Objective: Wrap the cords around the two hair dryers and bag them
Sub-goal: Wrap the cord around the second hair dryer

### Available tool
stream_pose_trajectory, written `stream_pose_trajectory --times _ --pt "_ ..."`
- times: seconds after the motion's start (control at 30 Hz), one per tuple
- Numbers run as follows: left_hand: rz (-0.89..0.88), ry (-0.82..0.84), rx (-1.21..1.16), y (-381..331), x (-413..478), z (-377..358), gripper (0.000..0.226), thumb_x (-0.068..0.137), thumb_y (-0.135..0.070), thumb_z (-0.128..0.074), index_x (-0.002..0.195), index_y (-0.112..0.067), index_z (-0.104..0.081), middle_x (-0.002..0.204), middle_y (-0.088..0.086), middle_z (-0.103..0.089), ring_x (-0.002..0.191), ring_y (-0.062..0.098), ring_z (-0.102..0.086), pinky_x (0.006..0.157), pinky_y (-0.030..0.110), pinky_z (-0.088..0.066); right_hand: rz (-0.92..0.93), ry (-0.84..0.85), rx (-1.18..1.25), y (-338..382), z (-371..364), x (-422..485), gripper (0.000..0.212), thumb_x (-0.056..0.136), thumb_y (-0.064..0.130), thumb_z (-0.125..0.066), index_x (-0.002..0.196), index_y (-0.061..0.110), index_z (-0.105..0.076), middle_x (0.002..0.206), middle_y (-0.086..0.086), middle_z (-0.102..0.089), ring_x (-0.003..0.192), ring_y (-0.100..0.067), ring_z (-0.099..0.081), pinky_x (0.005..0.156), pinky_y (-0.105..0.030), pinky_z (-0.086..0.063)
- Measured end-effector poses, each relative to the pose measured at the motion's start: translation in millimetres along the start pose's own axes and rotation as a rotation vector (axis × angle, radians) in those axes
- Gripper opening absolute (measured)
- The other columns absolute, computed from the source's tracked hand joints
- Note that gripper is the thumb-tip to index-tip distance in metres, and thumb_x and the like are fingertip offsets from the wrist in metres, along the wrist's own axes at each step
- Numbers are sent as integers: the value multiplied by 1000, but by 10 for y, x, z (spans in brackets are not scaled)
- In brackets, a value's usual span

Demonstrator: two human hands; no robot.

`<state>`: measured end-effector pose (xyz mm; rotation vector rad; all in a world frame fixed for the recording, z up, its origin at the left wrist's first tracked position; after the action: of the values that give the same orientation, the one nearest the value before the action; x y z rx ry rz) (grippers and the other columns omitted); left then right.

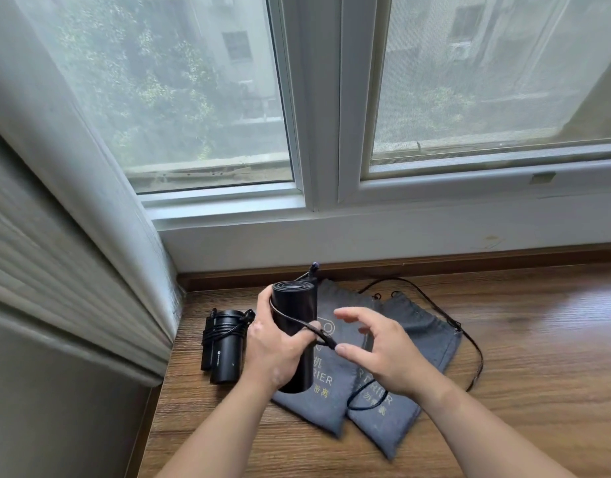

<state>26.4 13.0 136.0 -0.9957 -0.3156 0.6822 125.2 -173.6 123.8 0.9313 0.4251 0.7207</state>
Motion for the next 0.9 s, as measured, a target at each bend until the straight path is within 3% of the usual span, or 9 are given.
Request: stream_pose_trajectory --times 0.13,0.23,0.33,0.4,0.47,0.53,0.77,0.83,0.9 --pt "7 -3 -26 -14 49 21 94 63 -43 -93 143 -24 -47 112 -7 -70 104 15 -67 92 23 -46 -151 229 123 -83 -111 44 65 84 41 -78 142 38 -48 128 15 -66 114 5 -63 103 -22 -50" --pt "11 -17 -26 17 84 79 91 64 -40 -94 141 -24 -47 106 -17 -69 95 -6 -66 82 6 -43 -149 244 137 -78 -113 71 32 93 24 -72 124 27 -63 89 2 -78 80 -2 -72 79 -19 -54" --pt "13 -37 -19 69 132 175 80 70 -22 -94 137 -23 -50 102 -23 -65 90 -22 -59 75 -4 -38 -140 146 201 -185 -30 93 11 93 22 -74 103 24 -70 69 7 -60 63 -6 -54 66 -23 -43" --pt "32 -31 -23 107 150 259 80 70 -25 -93 137 -23 -50 104 -18 -67 93 -10 -63 78 1 -39 -166 29 257 -320 115 115 9 88 19 -79 91 23 -71 68 6 -58 64 -8 -49 65 -28 -41" --pt "73 -18 -22 215 157 330 90 60 -46 -89 138 -25 -49 109 -13 -69 100 7 -65 86 16 -42 -204 -48 265 -436 273 123 9 85 18 -82 83 22 -74 67 -9 -66 63 -12 -50 65 -31 -40" --pt "114 0 7 357 158 391 91 50 -60 -78 132 -32 -51 109 -16 -70 103 10 -66 89 26 -44 -238 -74 223 -545 401 132 7 83 20 -84 79 23 -79 74 -17 -73 65 -13 -55 67 -32 -42" --pt "197 51 23 662 146 584 80 48 -58 -80 120 -29 -58 106 -6 -75 102 14 -70 90 35 -52 -364 -108 -164 -942 709 180 14 84 36 -81 74 44 -78 73 29 -74 79 5 -67 72 -13 -45" --pt "201 79 21 708 146 609 78 50 -55 -83 121 -31 -60 106 -6 -76 102 14 -71 92 37 -54 -346 -28 -237 -1002 723 190 9 88 36 -78 80 38 -81 73 32 -71 81 11 -63 72 -6 -41" --pt "195 96 16 732 132 586 73 53 -52 -86 118 -34 -61 105 -6 -77 100 13 -72 94 40 -56 -326 36 -324 -1036 703 206 15 93 38 -72 81 30 -79 73 18 -74 76 -1 -66 73 -16 -46"
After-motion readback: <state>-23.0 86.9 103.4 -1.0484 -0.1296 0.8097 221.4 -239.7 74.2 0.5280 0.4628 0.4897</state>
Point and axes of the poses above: each hand's wrist, its own x-axis towards the middle knuckle, its own z-axis out of the back of the hand, y = z × x, the point moved 2 cm from there along x, towards the middle knuckle
